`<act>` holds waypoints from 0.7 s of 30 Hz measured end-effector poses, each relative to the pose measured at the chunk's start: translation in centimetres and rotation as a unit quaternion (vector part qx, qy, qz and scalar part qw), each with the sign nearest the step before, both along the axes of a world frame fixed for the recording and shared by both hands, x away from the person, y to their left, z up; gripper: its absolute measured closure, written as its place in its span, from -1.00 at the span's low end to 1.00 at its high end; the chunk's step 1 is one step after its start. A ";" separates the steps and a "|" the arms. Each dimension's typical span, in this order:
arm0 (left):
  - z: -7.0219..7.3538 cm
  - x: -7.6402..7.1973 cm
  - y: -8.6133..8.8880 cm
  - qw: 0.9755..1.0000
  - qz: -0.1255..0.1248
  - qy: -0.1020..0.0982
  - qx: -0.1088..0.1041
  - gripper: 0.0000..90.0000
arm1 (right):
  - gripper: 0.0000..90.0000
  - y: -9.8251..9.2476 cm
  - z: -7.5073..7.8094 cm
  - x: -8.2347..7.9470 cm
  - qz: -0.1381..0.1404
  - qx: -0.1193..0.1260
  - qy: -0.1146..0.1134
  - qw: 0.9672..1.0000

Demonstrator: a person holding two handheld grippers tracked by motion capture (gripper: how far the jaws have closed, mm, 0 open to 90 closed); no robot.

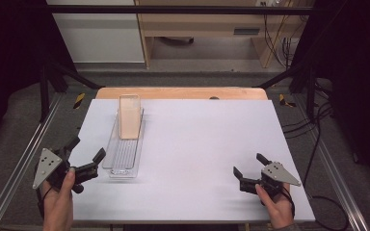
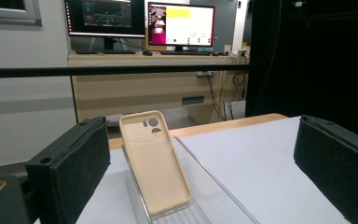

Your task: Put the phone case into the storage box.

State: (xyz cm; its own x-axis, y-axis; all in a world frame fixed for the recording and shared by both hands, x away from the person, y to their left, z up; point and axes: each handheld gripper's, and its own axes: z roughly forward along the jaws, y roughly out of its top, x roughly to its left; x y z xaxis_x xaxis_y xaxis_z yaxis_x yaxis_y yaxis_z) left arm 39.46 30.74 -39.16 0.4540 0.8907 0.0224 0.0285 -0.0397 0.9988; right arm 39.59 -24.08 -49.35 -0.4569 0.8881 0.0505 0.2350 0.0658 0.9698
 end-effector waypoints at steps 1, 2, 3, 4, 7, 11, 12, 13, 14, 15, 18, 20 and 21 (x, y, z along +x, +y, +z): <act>-0.2 0.0 0.1 1.000 0.001 0.000 0.000 -0.93 | -0.94 0.0 0.0 0.0 0.000 -0.001 0.000 1.000; -0.3 0.0 0.2 1.000 0.001 0.001 0.001 -0.93 | -0.94 0.0 0.0 0.0 0.000 -0.001 -0.001 1.000; -0.4 -0.1 0.3 1.000 0.002 -0.001 0.001 -0.93 | -0.94 0.0 0.0 0.0 0.000 -0.002 0.000 1.000; -0.6 -0.1 0.4 1.000 0.003 -0.003 -0.001 -0.93 | -0.94 0.0 0.0 0.0 0.000 -0.002 0.000 1.000; -1.0 -0.1 0.6 1.000 0.004 -0.006 0.006 -0.93 | -0.94 0.0 0.0 0.0 0.000 -0.003 -0.001 1.000; -1.7 -0.1 0.6 1.000 0.003 -0.006 0.010 -0.93 | -0.94 0.0 0.0 -0.1 -0.001 -0.002 -0.001 1.000; -1.9 -0.1 0.6 1.000 0.003 -0.007 0.013 -0.93 | -0.94 0.0 0.0 -0.1 -0.001 -0.002 -0.002 1.000; -2.1 -0.1 0.6 1.000 0.003 -0.008 0.017 -0.93 | -0.94 0.0 0.0 -0.1 -0.001 -0.002 -0.002 1.000; -2.4 0.0 0.5 1.000 0.003 -0.008 0.021 -0.93 | -0.94 -0.1 0.0 0.0 -0.001 -0.002 -0.002 1.000; -2.5 0.0 0.6 1.000 0.003 -0.008 0.024 -0.93 | -0.94 -0.1 0.0 0.0 -0.001 -0.002 -0.002 1.000; -3.2 0.1 0.6 1.000 0.003 -0.009 0.024 -0.93 | -0.94 -0.1 0.0 0.0 -0.002 -0.003 -0.004 1.000; -3.6 0.2 0.5 1.000 0.002 -0.008 0.028 -0.93 | -0.94 -0.1 0.0 0.0 -0.002 -0.003 -0.004 1.000; -3.7 0.2 0.5 1.000 0.001 -0.008 0.029 -0.93 | -0.94 -0.1 0.0 -0.1 -0.002 -0.004 -0.006 1.000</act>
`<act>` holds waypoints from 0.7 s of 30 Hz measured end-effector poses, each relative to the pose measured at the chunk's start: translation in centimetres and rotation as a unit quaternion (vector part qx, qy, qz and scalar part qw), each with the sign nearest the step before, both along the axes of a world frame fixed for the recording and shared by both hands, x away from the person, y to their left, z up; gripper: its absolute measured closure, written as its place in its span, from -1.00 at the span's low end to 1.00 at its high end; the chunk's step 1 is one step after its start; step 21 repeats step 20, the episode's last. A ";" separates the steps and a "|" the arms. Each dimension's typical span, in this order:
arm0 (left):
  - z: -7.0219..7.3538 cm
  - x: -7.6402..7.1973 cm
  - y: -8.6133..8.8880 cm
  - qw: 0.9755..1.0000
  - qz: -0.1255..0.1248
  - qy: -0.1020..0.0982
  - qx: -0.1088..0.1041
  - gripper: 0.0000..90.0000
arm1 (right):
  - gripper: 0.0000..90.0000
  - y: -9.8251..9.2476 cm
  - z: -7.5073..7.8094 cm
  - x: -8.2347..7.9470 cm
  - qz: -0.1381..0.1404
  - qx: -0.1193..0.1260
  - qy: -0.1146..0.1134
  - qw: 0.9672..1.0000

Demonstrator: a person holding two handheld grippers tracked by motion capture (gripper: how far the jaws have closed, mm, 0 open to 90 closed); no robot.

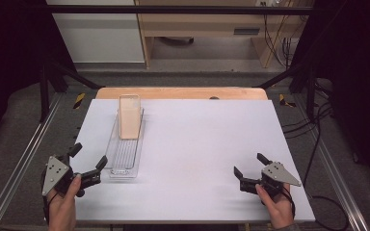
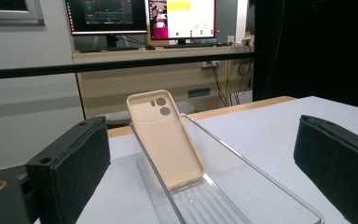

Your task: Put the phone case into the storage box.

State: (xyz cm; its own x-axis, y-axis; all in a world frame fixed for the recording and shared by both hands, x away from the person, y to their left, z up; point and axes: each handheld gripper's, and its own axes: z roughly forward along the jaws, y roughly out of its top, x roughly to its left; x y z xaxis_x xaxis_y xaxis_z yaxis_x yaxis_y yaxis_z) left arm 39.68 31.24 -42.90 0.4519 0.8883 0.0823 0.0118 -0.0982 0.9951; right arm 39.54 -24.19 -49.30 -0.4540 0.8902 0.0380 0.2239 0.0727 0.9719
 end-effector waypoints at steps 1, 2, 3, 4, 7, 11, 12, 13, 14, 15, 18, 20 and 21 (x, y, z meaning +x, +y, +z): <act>-0.2 0.0 0.0 1.000 -0.001 0.000 0.000 -0.93 | -0.94 0.0 0.0 0.0 -0.001 0.001 0.000 1.000; -0.3 0.0 -0.1 1.000 0.000 0.000 0.000 -0.93 | -0.94 0.0 0.0 0.0 -0.001 0.001 0.000 1.000; -0.5 0.0 -0.1 1.000 -0.002 0.000 0.002 -0.93 | -0.94 0.0 0.0 0.0 -0.001 0.001 0.000 1.000; -0.6 0.1 -0.2 1.000 -0.003 0.001 0.003 -0.93 | -0.94 -0.1 0.0 0.0 -0.001 0.002 0.000 1.000; -1.1 0.2 -0.5 1.000 -0.022 -0.004 0.008 -0.93 | -0.94 -0.1 0.0 0.0 -0.001 0.003 0.000 1.000; -1.7 0.2 -1.0 0.999 -0.022 -0.003 0.023 -0.93 | -0.94 -0.2 0.0 0.0 -0.003 0.004 -0.002 1.000; -1.8 0.1 -1.2 0.999 -0.024 -0.005 0.027 -0.93 | -0.94 -0.2 0.0 0.0 -0.003 0.003 -0.002 1.000; -1.9 0.1 -1.3 0.999 -0.023 -0.002 0.029 -0.93 | -0.94 -0.1 -0.1 0.0 -0.002 0.002 -0.002 1.000; -2.0 0.0 -1.5 0.999 -0.024 -0.002 0.030 -0.93 | -0.94 -0.1 -0.1 0.0 -0.002 0.002 -0.002 1.000; -2.2 0.0 -1.6 0.999 -0.023 0.000 0.028 -0.93 | -0.94 -0.1 -0.1 0.0 -0.002 0.003 -0.002 1.000; -2.4 0.0 -1.9 0.999 -0.028 -0.003 0.029 -0.93 | -0.94 -0.1 -0.1 0.0 -0.002 0.003 -0.002 1.000; -2.5 -0.1 -2.0 0.999 -0.027 -0.006 0.026 -0.93 | -0.94 -0.2 0.0 0.0 -0.003 0.003 -0.003 1.000; -2.5 -0.1 -2.0 0.999 -0.027 -0.006 0.026 -0.93 | -0.94 -0.2 0.0 0.0 -0.003 0.003 -0.003 1.000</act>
